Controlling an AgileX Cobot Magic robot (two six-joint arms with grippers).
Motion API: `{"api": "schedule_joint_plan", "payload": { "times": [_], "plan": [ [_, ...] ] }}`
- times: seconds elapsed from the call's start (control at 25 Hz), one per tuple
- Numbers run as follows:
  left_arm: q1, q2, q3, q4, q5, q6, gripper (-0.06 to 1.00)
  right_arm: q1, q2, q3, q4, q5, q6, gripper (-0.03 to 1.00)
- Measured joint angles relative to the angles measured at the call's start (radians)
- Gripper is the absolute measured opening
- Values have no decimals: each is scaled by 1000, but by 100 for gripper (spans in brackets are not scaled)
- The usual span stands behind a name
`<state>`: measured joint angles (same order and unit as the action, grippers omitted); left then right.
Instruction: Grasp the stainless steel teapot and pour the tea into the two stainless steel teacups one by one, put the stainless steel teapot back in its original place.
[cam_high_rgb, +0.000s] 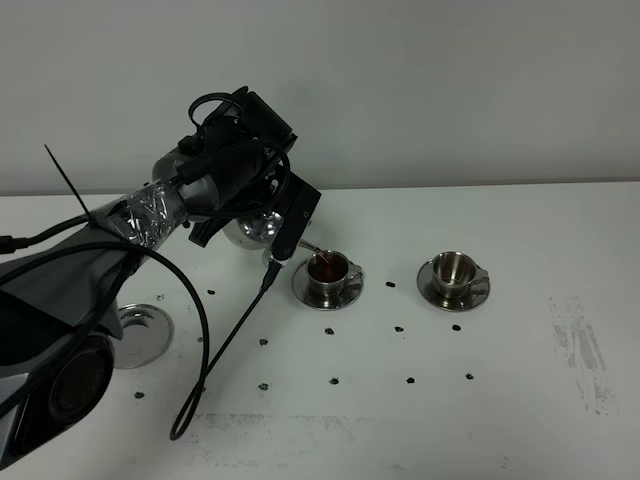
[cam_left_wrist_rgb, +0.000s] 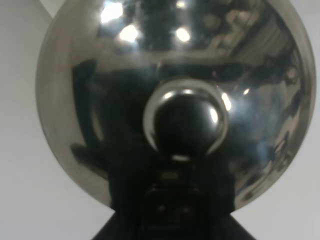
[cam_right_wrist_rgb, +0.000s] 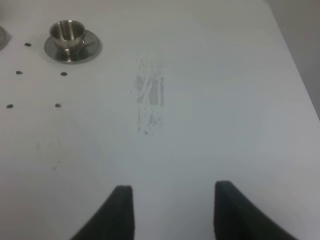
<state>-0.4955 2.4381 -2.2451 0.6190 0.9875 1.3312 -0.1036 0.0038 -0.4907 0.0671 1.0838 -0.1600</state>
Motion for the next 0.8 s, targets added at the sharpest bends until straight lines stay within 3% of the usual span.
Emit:
{"api": "schedule_joint_plan", "payload": {
  "times": [0.8],
  "plan": [
    [60,0,0,-165,27,-53,26,0,0,0,0,0,0,39]
  ]
}}
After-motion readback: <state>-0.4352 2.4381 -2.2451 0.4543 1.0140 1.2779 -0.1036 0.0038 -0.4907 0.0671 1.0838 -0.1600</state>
